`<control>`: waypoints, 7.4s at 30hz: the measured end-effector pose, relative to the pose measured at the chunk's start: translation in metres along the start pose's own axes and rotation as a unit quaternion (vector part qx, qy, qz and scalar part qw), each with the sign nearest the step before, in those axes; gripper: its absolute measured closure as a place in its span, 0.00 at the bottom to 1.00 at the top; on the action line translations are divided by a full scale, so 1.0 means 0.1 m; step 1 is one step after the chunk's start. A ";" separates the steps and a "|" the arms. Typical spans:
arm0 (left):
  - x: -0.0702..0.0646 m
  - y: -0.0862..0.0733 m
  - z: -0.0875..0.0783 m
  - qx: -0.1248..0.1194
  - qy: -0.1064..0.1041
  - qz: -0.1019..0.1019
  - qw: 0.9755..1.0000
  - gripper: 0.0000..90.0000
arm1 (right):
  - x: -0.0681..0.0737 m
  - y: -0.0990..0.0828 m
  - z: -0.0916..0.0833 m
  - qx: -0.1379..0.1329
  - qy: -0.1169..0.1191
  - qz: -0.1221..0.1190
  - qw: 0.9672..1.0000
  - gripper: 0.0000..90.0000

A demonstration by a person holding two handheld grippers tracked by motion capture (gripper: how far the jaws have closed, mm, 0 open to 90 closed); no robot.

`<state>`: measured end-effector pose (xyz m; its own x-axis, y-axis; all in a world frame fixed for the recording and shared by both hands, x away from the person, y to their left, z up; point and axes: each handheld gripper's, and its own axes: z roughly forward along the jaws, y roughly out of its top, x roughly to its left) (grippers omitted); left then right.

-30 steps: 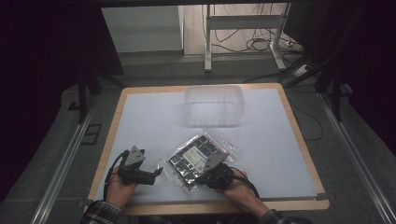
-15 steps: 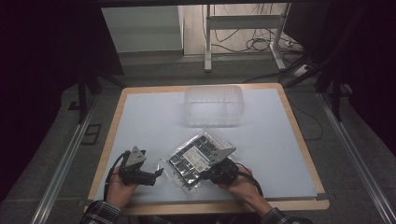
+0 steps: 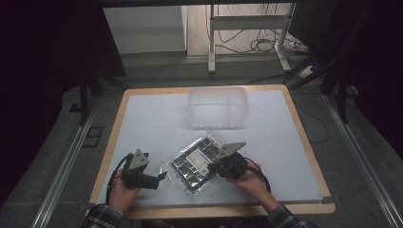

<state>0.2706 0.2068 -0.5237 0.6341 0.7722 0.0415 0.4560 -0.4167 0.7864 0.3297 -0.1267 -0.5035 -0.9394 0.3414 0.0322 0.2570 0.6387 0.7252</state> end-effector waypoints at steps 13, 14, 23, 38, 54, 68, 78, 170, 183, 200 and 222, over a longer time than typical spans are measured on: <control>-0.01 0.00 0.01 0.002 0.000 0.006 1.000 0.02 | -0.33 0.16 -0.09 -0.026 -0.033 0.035 0.998 0.85; -0.01 0.00 0.01 0.002 0.000 0.007 1.000 0.03 | -0.35 0.17 -0.10 -0.028 -0.036 0.043 0.998 0.84; -0.02 0.00 0.01 0.003 0.000 0.012 1.000 0.03 | -0.60 0.30 -0.14 -0.034 -0.063 0.091 0.993 0.68; -0.03 0.00 0.02 0.005 -0.003 0.016 1.000 0.03 | -0.95 0.02 -0.23 -0.008 -0.104 0.116 0.988 0.42; -0.04 0.00 0.02 0.011 -0.006 0.023 1.000 0.03 | -1.04 -0.21 -0.07 0.014 -0.031 0.150 0.988 0.56; -0.06 0.00 0.04 0.014 -0.005 0.027 1.000 0.03 | -0.89 -0.16 -0.06 0.032 -0.045 0.127 0.990 0.81; -0.06 0.00 0.04 0.014 -0.004 0.029 0.999 0.03 | -0.84 -0.12 -0.01 0.048 -0.066 0.142 0.987 0.99; -0.03 0.02 -0.03 -0.023 -0.015 0.014 1.000 0.01 | -1.17 1.46 -1.64 -0.154 -0.046 0.159 0.974 0.99; -0.03 0.02 -0.02 -0.022 -0.014 0.014 1.000 0.01 | -1.44 1.67 -1.58 -0.160 -0.069 0.160 0.972 0.99; -0.04 0.02 -0.01 -0.022 -0.017 0.013 1.000 0.01 | -1.85 2.00 -1.18 -0.150 -0.107 0.155 0.971 0.99; -0.06 0.03 0.00 -0.022 -0.017 0.018 0.999 0.01 | -2.02 2.00 -0.71 -0.111 -0.122 0.157 0.974 0.99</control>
<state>0.2678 0.2009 -0.5215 0.6705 0.7402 0.0497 0.4058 -0.4221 0.8107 0.5551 -0.1167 -0.3166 -0.7331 0.6673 0.1318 0.4429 0.3212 0.8371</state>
